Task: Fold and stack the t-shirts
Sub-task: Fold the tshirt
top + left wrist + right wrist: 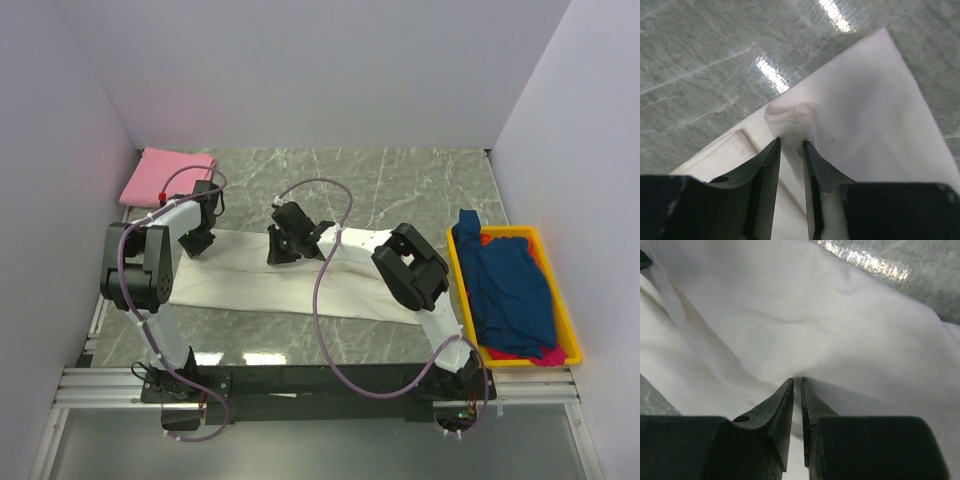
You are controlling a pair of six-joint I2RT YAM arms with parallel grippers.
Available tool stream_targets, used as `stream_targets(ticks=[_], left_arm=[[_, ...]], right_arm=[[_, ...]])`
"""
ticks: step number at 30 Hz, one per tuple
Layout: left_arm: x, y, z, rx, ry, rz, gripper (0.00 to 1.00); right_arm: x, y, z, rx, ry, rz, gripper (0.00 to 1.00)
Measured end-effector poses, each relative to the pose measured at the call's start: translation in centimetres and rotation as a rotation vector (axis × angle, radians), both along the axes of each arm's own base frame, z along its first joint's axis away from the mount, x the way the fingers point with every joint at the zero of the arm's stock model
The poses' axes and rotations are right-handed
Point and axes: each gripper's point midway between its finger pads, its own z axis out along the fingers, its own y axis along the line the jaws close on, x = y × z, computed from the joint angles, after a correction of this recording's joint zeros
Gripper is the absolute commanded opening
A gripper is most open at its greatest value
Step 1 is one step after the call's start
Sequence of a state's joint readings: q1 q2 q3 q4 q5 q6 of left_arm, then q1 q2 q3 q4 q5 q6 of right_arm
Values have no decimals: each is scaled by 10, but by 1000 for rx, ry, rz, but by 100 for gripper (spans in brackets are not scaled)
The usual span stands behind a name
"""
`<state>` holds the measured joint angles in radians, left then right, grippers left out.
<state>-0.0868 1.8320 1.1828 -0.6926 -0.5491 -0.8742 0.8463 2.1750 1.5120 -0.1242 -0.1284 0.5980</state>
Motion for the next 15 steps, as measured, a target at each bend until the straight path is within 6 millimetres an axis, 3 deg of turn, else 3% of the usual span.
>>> stream_targets(ticks=[5, 12, 15], left_arm=[[-3, 1, 0, 3, 18, -8, 18], [-6, 2, 2, 2, 23, -8, 8], [-9, 4, 7, -3, 10, -2, 8]], right_arm=[[0, 0, 0, 10, 4, 0, 18], [-2, -3, 1, 16, 12, 1, 18], [-2, -5, 1, 17, 12, -2, 18]])
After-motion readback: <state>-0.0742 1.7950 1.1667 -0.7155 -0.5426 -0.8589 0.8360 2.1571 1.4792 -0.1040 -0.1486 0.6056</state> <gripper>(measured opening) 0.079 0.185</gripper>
